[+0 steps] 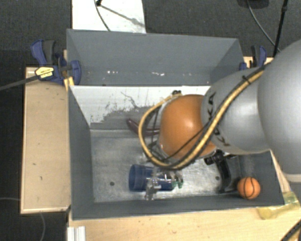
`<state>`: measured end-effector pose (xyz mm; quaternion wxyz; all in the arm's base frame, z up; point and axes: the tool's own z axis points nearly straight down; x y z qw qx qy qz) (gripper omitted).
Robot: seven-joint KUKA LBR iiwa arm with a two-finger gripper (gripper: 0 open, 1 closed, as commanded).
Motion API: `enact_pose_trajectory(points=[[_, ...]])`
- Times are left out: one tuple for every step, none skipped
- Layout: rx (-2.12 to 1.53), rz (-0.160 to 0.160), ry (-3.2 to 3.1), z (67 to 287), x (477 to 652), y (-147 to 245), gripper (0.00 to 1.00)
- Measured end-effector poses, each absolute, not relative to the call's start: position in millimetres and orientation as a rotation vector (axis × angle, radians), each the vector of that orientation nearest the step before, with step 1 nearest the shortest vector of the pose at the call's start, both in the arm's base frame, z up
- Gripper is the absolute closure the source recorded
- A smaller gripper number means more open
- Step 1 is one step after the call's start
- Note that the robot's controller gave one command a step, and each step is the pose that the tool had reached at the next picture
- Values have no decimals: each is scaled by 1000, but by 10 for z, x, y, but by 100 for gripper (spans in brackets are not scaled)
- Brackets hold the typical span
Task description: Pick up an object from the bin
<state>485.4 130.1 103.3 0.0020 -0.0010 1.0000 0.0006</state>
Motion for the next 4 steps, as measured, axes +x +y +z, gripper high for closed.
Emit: enact_pose_trajectory(points=[[-462, -6, 3082, 821, 4868, 1369, 100], [-460, -6, 3083, 821, 4868, 1368, 100], [-459, -4, 3087, 850, 4859, 1366, 100], [-463, 0, 3098, 919, 4829, 1376, 100]])
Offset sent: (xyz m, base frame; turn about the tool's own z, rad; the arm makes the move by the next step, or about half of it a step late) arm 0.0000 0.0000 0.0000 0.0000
